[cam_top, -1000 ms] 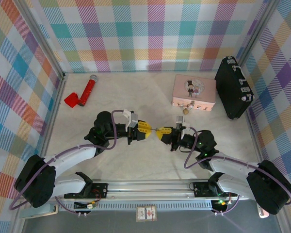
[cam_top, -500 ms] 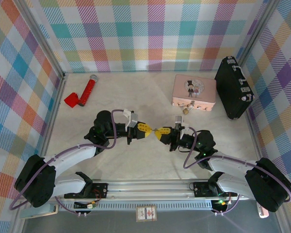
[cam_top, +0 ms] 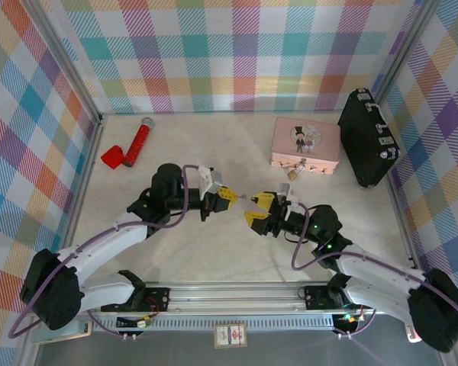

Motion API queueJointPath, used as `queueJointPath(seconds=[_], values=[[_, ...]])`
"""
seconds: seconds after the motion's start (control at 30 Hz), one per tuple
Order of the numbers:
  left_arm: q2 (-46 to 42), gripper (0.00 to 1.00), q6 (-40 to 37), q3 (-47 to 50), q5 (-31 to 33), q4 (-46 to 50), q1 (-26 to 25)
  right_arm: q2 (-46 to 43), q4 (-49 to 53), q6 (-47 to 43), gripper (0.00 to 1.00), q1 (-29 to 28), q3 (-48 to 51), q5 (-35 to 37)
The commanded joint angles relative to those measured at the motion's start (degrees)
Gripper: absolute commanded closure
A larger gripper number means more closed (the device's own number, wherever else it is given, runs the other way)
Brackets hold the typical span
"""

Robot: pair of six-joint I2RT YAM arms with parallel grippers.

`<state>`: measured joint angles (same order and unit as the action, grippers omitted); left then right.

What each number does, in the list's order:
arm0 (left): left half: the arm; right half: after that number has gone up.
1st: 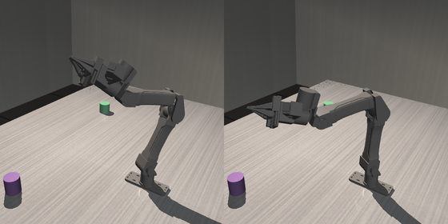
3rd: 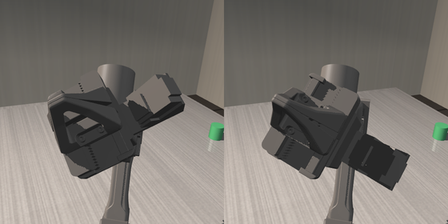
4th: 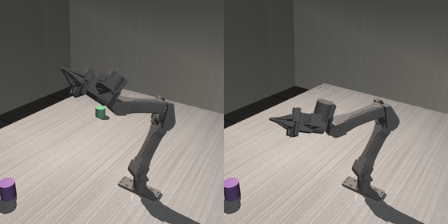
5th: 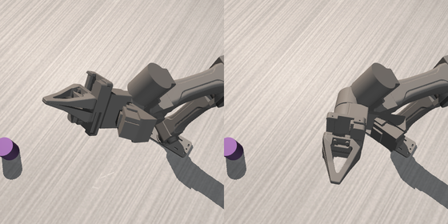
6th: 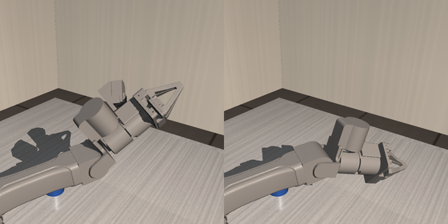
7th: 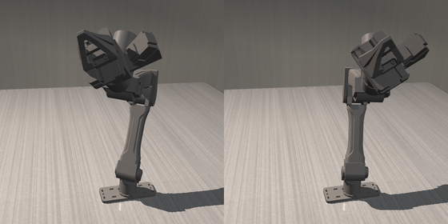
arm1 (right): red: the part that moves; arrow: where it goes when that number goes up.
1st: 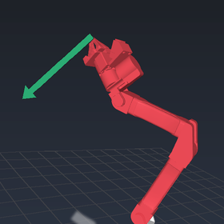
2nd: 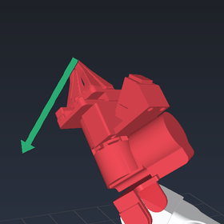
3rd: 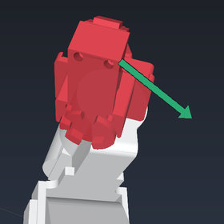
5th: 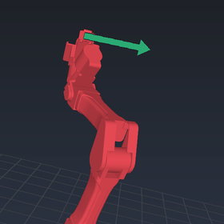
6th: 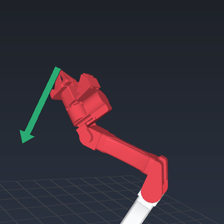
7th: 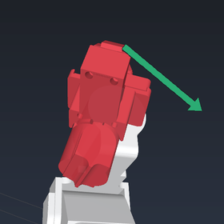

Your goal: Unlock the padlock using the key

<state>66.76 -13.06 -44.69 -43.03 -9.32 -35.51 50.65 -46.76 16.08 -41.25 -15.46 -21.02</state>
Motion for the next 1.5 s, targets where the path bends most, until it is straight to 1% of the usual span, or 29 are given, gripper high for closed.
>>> queueJointPath(seconds=[0.0, 0.07, 0.13, 0.2, 0.37, 0.47, 0.53, 0.83, 1.1, 1.37, 1.47], values=[[1.3, 1.00, -12.4, -9.4, 12.1, 24.5, -2.8, -4.8, 19.2, -10.6, 0.36, 0.5, -2.6, 2.2], [4.4, 1.00, -16.0, -13.6, 16.5, 33.6, -5.0, -6.7, 20.8, -11.2, 0.35, 1.1, -2.1, 2.3], [7.4, 1.00, -19.2, -16.8, 19.7, 40.1, -6.8, -7.5, 19.2, -10.1, 0.35, 1.6, -0.9, 2.4], [9.6, 1.00, -21.1, -19.1, 20.0, 44.3, -7.7, -7.3, 17.0, -8.5, 0.35, 2.0, 0.0, 1.2], [12.2, 1.00, -24.2, -22.7, 18.5, 50.4, -10.4, -3.2, 13.4, -6.3, 0.40, 2.4, 0.1, -6.2], [12.0, 1.00, -24.9, -23.2, 17.9, 51.4, -11.1, -0.5, 11.0, -4.6, 0.44, 2.5, 0.2, -10.4], [11.5, 1.00, -25.1, -22.9, 17.6, 51.4, -11.2, 1.1, 7.1, -3.1, 0.45, 2.5, 0.3, -13.2], [9.3, 1.00, -26.0, -22.3, 14.1, 50.9, -11.2, 9.4, -1.2, 1.1, 0.54, 2.5, 0.4, -18.3], [7.7, 1.00, -26.2, -21.7, 12.8, 50.2, -11.2, 10.9, -2.0, 0.9, 0.62, 2.4, -0.2, -20.0], [7.9, 1.00, -26.3, -22.0, 12.1, 49.9, -11.2, 11.7, -1.6, 0.4, 0.77, 2.4, -0.9, -21.0], [8.2, 1.00, -26.3, -22.2, 12.0, 50.0, -11.2, 12.4, -1.7, 0.3, 0.80, 2.4, -1.3, -21.9]])
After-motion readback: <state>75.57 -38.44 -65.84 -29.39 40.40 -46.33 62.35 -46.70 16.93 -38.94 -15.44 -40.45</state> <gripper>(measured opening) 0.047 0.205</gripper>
